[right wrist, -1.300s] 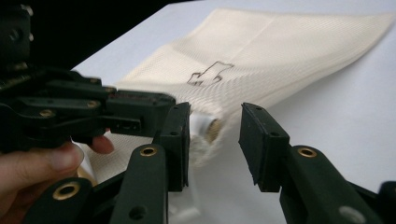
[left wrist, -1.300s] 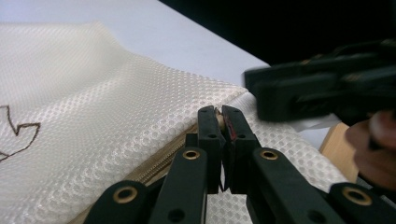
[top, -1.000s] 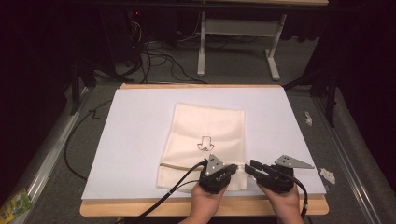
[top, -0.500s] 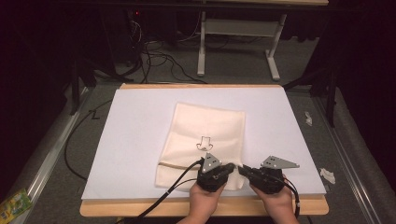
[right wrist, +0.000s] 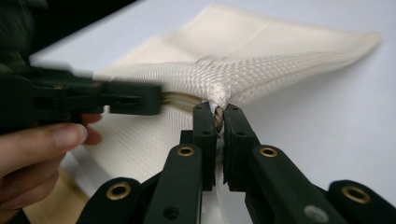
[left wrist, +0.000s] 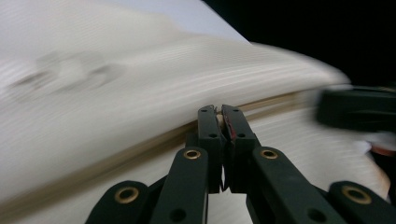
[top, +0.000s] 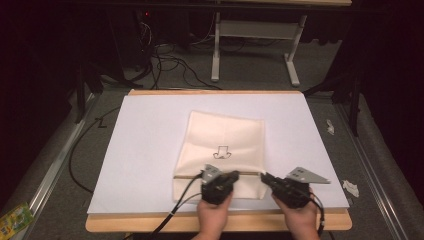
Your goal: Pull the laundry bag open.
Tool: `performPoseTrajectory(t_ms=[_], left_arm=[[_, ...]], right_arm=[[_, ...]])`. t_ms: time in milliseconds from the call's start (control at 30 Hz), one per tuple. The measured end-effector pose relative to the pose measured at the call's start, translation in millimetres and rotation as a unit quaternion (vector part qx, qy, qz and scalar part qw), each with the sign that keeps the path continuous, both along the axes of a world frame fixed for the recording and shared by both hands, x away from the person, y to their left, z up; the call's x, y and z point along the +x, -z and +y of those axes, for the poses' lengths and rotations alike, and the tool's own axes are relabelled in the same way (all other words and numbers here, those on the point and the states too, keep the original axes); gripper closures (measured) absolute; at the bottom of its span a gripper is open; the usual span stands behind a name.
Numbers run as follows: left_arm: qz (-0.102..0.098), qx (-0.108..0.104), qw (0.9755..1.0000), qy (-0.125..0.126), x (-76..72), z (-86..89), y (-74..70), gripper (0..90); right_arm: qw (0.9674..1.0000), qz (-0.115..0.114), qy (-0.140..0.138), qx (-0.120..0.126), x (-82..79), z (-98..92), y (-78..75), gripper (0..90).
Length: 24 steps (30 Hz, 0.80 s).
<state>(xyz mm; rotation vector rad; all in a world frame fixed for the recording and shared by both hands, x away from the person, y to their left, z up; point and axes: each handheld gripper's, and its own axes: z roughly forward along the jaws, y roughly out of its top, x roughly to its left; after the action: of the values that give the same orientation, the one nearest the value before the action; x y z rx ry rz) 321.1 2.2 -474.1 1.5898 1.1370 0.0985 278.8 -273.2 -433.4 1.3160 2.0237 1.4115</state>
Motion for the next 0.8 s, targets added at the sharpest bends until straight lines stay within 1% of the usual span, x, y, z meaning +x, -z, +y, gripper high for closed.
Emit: performPoseTrajectory(t_ms=[33, 67, 100, 167, 200, 233, 267, 300, 367, 400, 433, 467, 500, 533, 567, 600, 633, 667, 700, 733, 767, 800], left_arm=[[-0.002, 0.003, 1.0, -0.004, 0.3, 7.0, 1.1, 88.1], [-0.003, 0.016, 0.9999, -0.001, 0.1, 12.0, 1.2, 88.0], [-0.005, 0.023, 0.9997, -0.002, -0.2, 14.1, 1.0, 87.9], [-0.008, 0.041, 0.999, 0.012, 0.2, 17.3, -0.6, 87.9], [-0.012, 0.056, 0.9982, 0.016, 0.3, 18.3, -2.5, 87.9], [-0.017, 0.072, 0.9971, 0.021, 1.1, 20.5, -5.2, 87.9], [-0.018, 0.087, 0.996, 0.013, 1.9, 23.5, -8.2, 87.9], [-0.013, 0.093, 0.9956, 0.002, 5.8, 32.9, -10.4, 87.9], [0.005, 0.088, 0.996, -0.016, 11.3, 49.9, -10.7, 87.9], [0.01, 0.092, 0.9954, -0.024, 12.8, 58.4, -11.5, 87.9], [0.009, 0.105, 0.9936, -0.04, 13.3, 68.6, -13.0, 88.0], [0.011, 0.112, 0.9923, -0.051, 14.0, 76.4, -13.4, 88.0], [0.018, 0.109, 0.9918, -0.064, 15.6, 88.8, -12.7, 87.9], [0.031, 0.091, 0.9944, -0.045, 17.8, 99.4, -11.6, 87.9], [0.021, 0.12, 0.9916, -0.043, 15.0, 96.9, -13.3, 87.8], [0.008, 0.146, 0.9883, -0.043, 13.1, 93.6, -14.6, 87.8], [0.007, 0.154, 0.9873, -0.038, 12.4, 92.1, -14.9, 87.8], [0.013, 0.152, 0.9878, -0.034, 12.6, 92.6, -14.6, 87.7], [0.017, 0.152, 0.9879, -0.029, 12.6, 93.1, -13.8, 87.6], [0.025, 0.153, 0.9879, -0.014, 13.4, 93.3, -12.3, 87.4], [0.03, 0.159, 0.9869, 0.001, 13.8, 93.6, -10.5, 87.1], [0.027, 0.169, 0.9851, 0.012, 13.3, 94.5, -9.2, 86.7]], right_arm=[[0.9999, 0.003, 0.012, 0.009, 0.2, -8.5, 1.3, 87.0], [0.9998, 0.01, 0.013, 0.01, 0.9, -14.5, 4.6, 86.9], [0.9997, 0.015, 0.015, 0.009, 2.5, -18.8, 8.0, 86.7], [0.9996, 0.022, 0.014, 0.008, 5.3, -21.6, 8.6, 86.5], [0.9996, 0.024, 0.013, 0.009, 6.7, -20.9, 8.8, 86.5], [0.9997, 0.023, 0.009, 0.002, 7.9, -19.2, 9.3, 86.4], [0.9997, 0.024, 0.004, -0.001, 8.5, -17.3, 9.8, 86.4], [0.9996, 0.026, 0.008, -0.005, 8.6, -15.7, 10.2, 86.5], [0.9995, 0.026, 0.017, 0.001, 9.3, -22.0, 7.9, 86.6], [0.9994, 0.024, 0.025, 0.004, 9.8, -27.4, 7.2, 86.6], [0.9991, 0.025, 0.033, 0.006, 10.4, -33.0, 7.6, 86.6], [0.9983, 0.025, 0.052, 0.005, 10.8, -40.6, 8.6, 86.6], [0.9975, 0.027, 0.066, 0.005, 10.9, -46.9, 8.8, 86.6], [0.9963, 0.027, 0.081, 0.013, 11.5, -57.9, 9.2, 86.4], [0.9964, 0.043, 0.061, 0.04, 14.2, -68.3, 11.6, 86.1], [0.9967, 0.049, 0.06, 0.02, 14.4, -64.8, 14.8, 86.1], [0.9968, 0.049, 0.062, -0.002, 14.3, -59.7, 17.1, 85.9], [0.9963, 0.05, 0.062, -0.031, 15.6, -53.0, 18.9, 85.3], [0.9962, 0.045, 0.062, -0.041, 16.1, -50.7, 18.8, 84.6], [0.9962, 0.038, 0.066, -0.042, 16.6, -49.4, 18.3, 83.6], [0.9961, 0.036, 0.07, -0.042, 17.8, -49.5, 18.4, 82.0], [0.996, 0.035, 0.071, -0.042, 19.4, -50.3, 19.3, 79.2]])
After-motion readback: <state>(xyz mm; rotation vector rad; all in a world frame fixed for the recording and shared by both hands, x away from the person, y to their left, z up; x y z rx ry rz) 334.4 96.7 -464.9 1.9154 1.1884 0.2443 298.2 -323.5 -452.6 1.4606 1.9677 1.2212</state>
